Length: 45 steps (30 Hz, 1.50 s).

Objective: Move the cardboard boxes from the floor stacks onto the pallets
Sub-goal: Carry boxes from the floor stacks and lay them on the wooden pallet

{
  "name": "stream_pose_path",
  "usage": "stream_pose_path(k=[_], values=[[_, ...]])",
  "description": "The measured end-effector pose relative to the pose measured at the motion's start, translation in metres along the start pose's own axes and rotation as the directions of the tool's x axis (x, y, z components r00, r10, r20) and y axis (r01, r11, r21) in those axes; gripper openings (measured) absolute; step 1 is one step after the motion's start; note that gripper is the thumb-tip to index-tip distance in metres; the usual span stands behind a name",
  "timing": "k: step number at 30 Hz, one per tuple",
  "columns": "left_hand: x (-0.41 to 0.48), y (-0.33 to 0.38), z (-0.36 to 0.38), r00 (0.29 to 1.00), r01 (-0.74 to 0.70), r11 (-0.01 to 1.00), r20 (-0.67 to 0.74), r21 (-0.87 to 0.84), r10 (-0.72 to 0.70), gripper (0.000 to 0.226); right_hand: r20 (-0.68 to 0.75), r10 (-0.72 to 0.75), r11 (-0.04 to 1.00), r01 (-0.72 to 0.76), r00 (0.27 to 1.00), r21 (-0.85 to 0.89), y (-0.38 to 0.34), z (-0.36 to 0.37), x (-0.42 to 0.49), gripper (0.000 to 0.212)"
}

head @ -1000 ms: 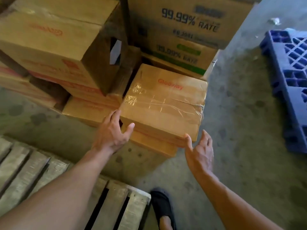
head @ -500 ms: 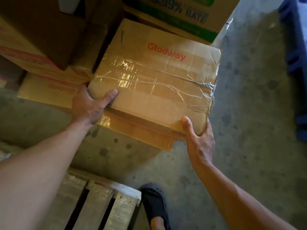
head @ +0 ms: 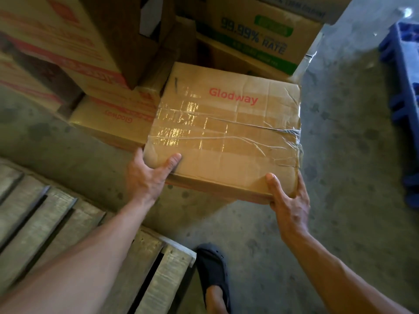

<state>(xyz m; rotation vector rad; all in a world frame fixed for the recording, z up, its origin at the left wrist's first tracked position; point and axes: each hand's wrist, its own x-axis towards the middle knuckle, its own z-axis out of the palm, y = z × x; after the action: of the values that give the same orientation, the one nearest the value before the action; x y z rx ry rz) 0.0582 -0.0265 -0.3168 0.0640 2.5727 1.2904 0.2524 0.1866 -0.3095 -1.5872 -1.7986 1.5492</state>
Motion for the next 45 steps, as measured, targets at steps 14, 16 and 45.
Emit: stream_pose_path(k=[14, 16, 45], values=[[-0.244, -0.080, -0.118, 0.942, 0.035, 0.997, -0.329, -0.072, -0.057, 0.072, 0.320, -0.183, 0.957, 0.243, 0.930, -0.157, 0.033, -0.058, -0.173, 0.092], [-0.272, -0.094, -0.131, 0.927, 0.065, 0.994, -0.364, -0.087, -0.093, 0.076, 0.378, -0.195, 0.946, 0.276, 0.905, -0.172, 0.038, -0.055, -0.188, 0.086], [-0.605, -0.249, -0.151, 0.358, 0.359, 0.762, -0.674, -0.540, -0.646, 0.078, 0.942, -0.084, 0.685, 0.706, 0.324, -0.182, 0.170, 0.020, -0.355, 0.092]])
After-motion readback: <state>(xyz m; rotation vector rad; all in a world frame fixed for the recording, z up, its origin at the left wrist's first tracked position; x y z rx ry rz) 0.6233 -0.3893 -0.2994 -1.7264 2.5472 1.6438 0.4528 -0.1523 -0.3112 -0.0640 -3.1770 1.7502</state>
